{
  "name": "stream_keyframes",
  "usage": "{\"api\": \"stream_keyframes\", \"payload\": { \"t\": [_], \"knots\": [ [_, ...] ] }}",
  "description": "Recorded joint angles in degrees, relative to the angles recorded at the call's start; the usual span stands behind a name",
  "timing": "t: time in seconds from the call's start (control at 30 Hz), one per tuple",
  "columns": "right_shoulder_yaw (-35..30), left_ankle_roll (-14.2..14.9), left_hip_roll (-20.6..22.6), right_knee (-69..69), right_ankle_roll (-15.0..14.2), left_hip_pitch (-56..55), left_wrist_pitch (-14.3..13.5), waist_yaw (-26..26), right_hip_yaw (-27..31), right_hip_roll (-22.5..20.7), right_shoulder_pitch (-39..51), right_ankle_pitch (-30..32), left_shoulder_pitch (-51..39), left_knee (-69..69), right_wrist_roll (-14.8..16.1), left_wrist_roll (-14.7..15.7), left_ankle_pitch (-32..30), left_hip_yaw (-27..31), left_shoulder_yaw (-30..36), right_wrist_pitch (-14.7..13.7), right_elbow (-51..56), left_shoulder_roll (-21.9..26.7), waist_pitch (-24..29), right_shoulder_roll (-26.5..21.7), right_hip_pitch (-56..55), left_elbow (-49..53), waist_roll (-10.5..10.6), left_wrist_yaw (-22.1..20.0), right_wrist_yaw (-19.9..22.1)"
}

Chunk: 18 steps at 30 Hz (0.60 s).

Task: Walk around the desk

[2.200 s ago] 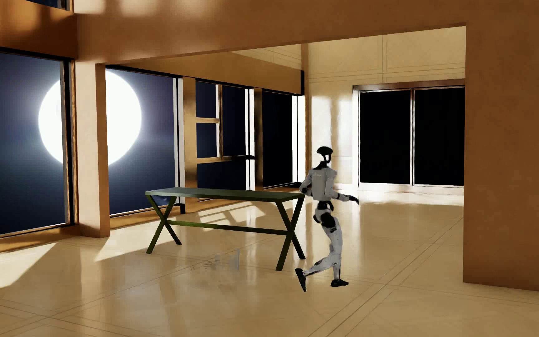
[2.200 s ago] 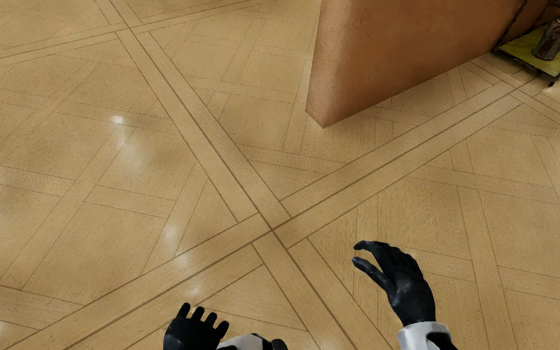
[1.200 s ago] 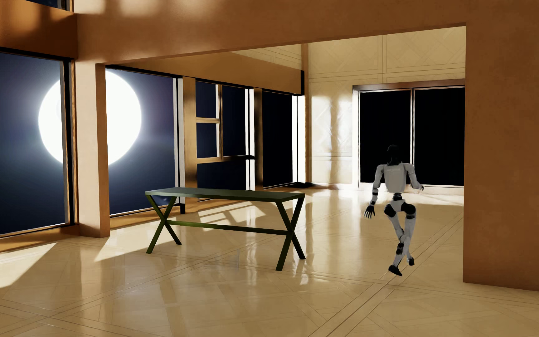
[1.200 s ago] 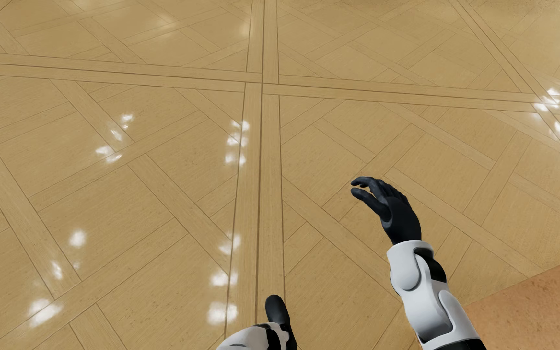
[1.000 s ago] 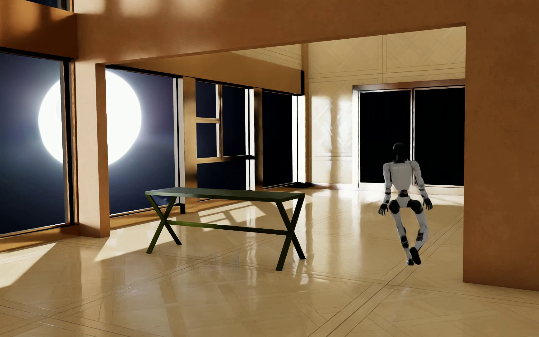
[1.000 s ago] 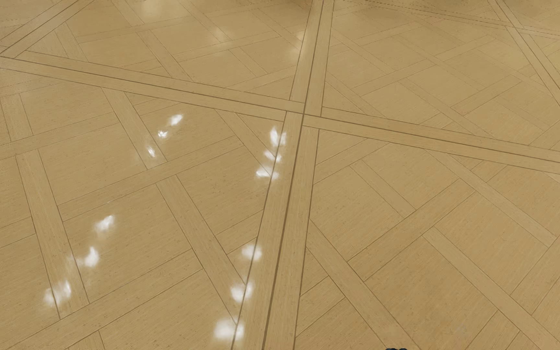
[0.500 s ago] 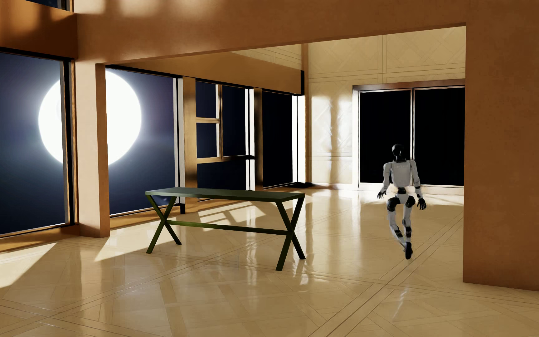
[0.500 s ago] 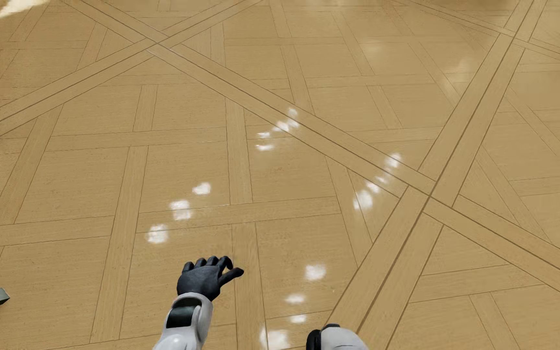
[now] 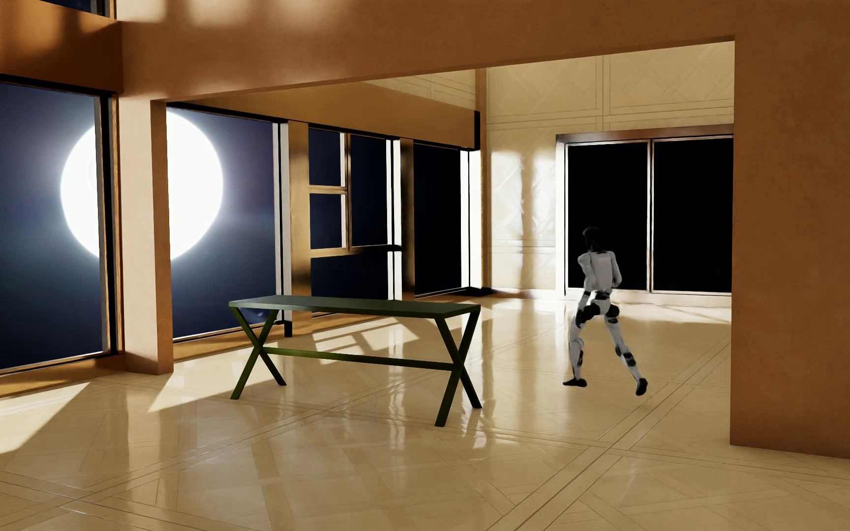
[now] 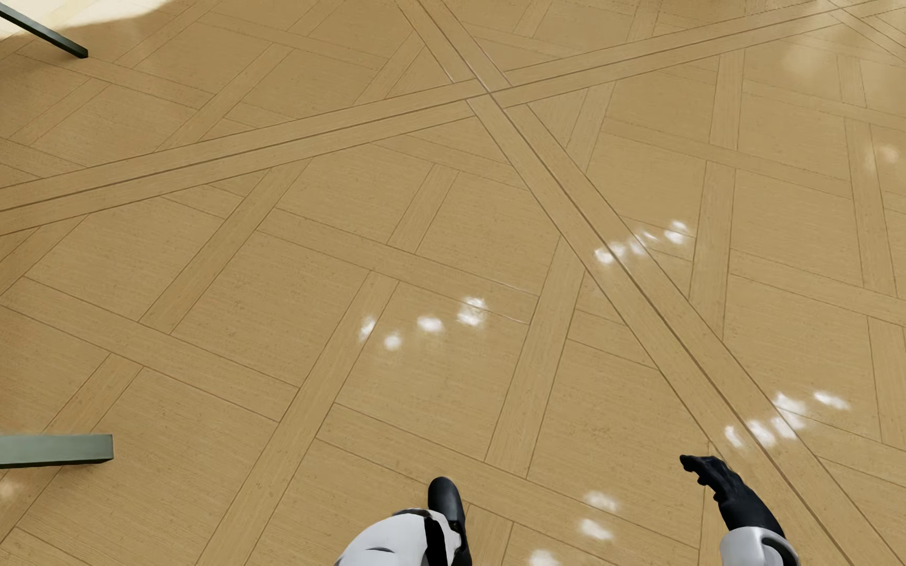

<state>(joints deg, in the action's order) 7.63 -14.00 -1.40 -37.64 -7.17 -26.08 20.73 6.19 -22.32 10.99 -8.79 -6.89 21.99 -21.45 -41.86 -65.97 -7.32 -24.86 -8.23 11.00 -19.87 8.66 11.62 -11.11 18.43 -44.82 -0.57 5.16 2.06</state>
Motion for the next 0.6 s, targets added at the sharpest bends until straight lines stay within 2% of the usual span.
{"api": "stream_keyframes", "payload": {
  "t": [0.03, 0.07, 0.1, 0.13, 0.17, 0.2, 0.23, 0.27, 0.3, 0.33, 0.37, 0.4, 0.43, 0.47, 0.5, 0.53, 0.57, 0.6],
  "knots": [
    [-1.69, -0.16, 1.36, -12.55, 2.34, 0.92, 0.27, -0.27, -0.02, 4.37, -1.25, 6.99, -0.87, -3.83, -3.56, 0.91, 3.45, 0.65, -0.98, 1.87, -3.5, -2.68, 0.24, 0.29, -4.09, 0.54, -1.02, -2.79, -2.99],
    [-3.65, -0.14, 3.85, -24.31, 5.03, 3.07, 0.35, -1.04, 4.06, 6.43, -2.12, 10.09, -2.74, -5.1, -7.47, 1.2, 6.39, 1.73, -0.8, 3.59, -7.6, -5.08, 0.57, 0.72, -10.4, 0.42, -2.09, -5.59, -5.81],
    [-5.8, -0.03, 6.44, -33.4, 6.66, 6.17, 0.17, -1.86, 9.12, 5.88, -2.94, 6.32, -5.53, -4.54, -11.19, 0.32, 8.68, 3.37, 0.63, 4.73, -11.94, -6.79, 0.85, 1.4, -17.58, -0.13, -2.86, -8.04, -8.76],
    [-6.94, 0.29, 8.6, -39.63, 7.25, 9.75, 0.24, -2.54, 13.08, 4.66, -4.32, 4.65, -9.08, -2.96, -13.43, -0.72, 10.34, 5.53, 2.39, 4.72, -15.19, -8.32, 0.97, 2.75, -24.62, -0.6, -3.21, -10.11, -10.65],
    [-7.24, 0.67, 10.55, -42.64, 6.24, 13.28, -0.9, -3.21, 15.49, 4.61, -6.43, 4.51, -12.92, -1.03, -14.53, -1.06, 11.63, 8.01, 4.01, 4.63, -17.14, -10.04, 0.89, 4.4, -31.06, -0.91, -3.27, -11.38, -11.93],
    [-6.98, 1.05, 12.05, -42.39, 6.99, 16.77, -3.73, -4.01, 17.13, 4.63, -8.87, 4.34, -16.17, 0.68, -14.59, 0.07, 12.91, 10.74, 5.84, 3.8, -17.78, -11.67, 0.68, 5.9, -36.61, 0.45, -3.23, -11.61, -12.74],
    [-6.54, 1.38, 13.24, -39.28, 7.93, 19.99, -7.69, -4.98, 17.92, 5.19, -11.27, 3.97, -18.6, 1.95, -14.01, 1.44, 14.35, 13.58, 8.97, 2.67, -17.64, -12.61, 0.46, 7.18, -41.23, 3.47, -3.2, -11.14, -13.34],
    [-6.04, 1.68, 14.3, -33.59, 8.73, 22.74, -13.57, -6.05, 17.94, 6.03, -13.32, 3.62, -20.39, 2.58, -13.08, 3.91, 16.08, 16.41, 13.26, 1.31, -17.05, -12.89, 0.27, 8.13, -45.09, 8.51, -3.25, -10.29, -13.37],
    [-5.74, 2.04, 15.02, -24.65, 9.49, 25.54, -19.44, -7.04, 16.58, 6.84, -15.17, 3.67, -21.39, 2.97, -12.21, 7.62, 18.05, 19.15, 17.63, 0.09, -16.5, -12.39, 0.11, 9.0, -47.21, 15.3, -3.45, -10.08, -13.02],
    [-5.49, 2.43, 15.43, -12.55, 10.11, 28.24, -24.44, -7.83, 13.82, 6.98, -16.65, 4.43, -21.84, 3.2, -11.38, 12.82, 20.22, 21.42, 21.82, -0.71, -16.3, -11.57, 0.05, 9.83, -47.91, 23.64, -3.79, -9.81, -12.35],
    [-5.75, 2.71, 15.53, 2.51, 7.66, 31.03, -28.9, -8.37, 12.3, 4.84, -17.66, 4.8, -22.01, 4.01, -11.4, 19.99, 22.03, 23.22, 25.76, -1.07, -16.39, -10.84, -0.03, 10.27, -47.34, 32.77, -4.09, -9.84, -11.67],
    [-6.21, 3.0, 15.13, 18.06, 5.86, 34.11, -31.96, -8.63, 12.99, 0.7, -18.44, 4.93, -22.1, 5.22, -11.52, 30.06, 23.67, 24.45, 29.79, -1.07, -16.79, -10.33, -0.15, 10.51, -45.96, 41.65, -4.23, -9.57, -11.9],
    [-7.1, 3.33, 14.54, 27.7, 1.5, 36.96, -33.63, -8.57, 12.64, -2.63, -18.84, 3.88, -23.08, 5.45, -12.46, 40.08, 25.18, 24.74, 33.92, -1.0, -17.25, -9.52, -0.19, 10.25, -45.27, 50.11, -4.21, -9.64, -12.23],
    [-8.0, 3.98, 13.89, 29.12, 0.77, 38.94, -34.22, -8.43, 11.05, -4.84, -18.82, 3.02, -24.71, 3.62, -13.82, 48.34, 25.94, 24.19, 37.28, -0.83, -17.84, -8.61, -0.15, 9.75, -45.19, 57.76, -4.09, -10.05, -12.75],
    [-7.9, 4.63, 13.15, 25.03, 4.41, 40.85, -33.96, -8.48, 12.59, -6.83, -18.54, 5.96, -26.88, 0.45, -14.54, 54.53, 24.63, 23.5, 39.8, -0.29, -18.25, -7.86, -0.08, 9.67, -45.28, 64.14, -3.76, -9.77, -13.03],
    [-7.12, 5.38, 12.21, 20.76, 7.93, 42.38, -32.75, -8.69, 15.82, -8.83, -18.24, 10.87, -29.18, -2.76, -15.24, 58.7, 21.45, 23.17, 41.28, 0.89, -18.3, -7.27, -0.06, 9.98, -45.17, 68.96, -3.23, -9.29, -11.99],
    [-5.77, 6.31, 11.02, 15.82, 9.17, 42.05, -31.26, -8.85, 15.1, -8.52, -18.19, 14.23, -31.48, -9.86, -15.3, 61.61, 15.61, 22.47, 42.34, 1.99, -17.94, -6.91, 0.02, 10.76, -44.01, 72.3, -2.57, -8.99, -10.12],
    [-4.15, 10.71, 9.33, 8.56, 9.7, 38.52, -30.02, -9.16, 13.5, -7.53, -18.22, 9.86, -33.89, -21.91, -14.52, 63.63, 9.5, 21.85, 43.23, 2.65, -17.22, -6.74, 0.26, 11.69, -44.27, 74.27, -1.78, -9.19, -7.92]
  ]
}}
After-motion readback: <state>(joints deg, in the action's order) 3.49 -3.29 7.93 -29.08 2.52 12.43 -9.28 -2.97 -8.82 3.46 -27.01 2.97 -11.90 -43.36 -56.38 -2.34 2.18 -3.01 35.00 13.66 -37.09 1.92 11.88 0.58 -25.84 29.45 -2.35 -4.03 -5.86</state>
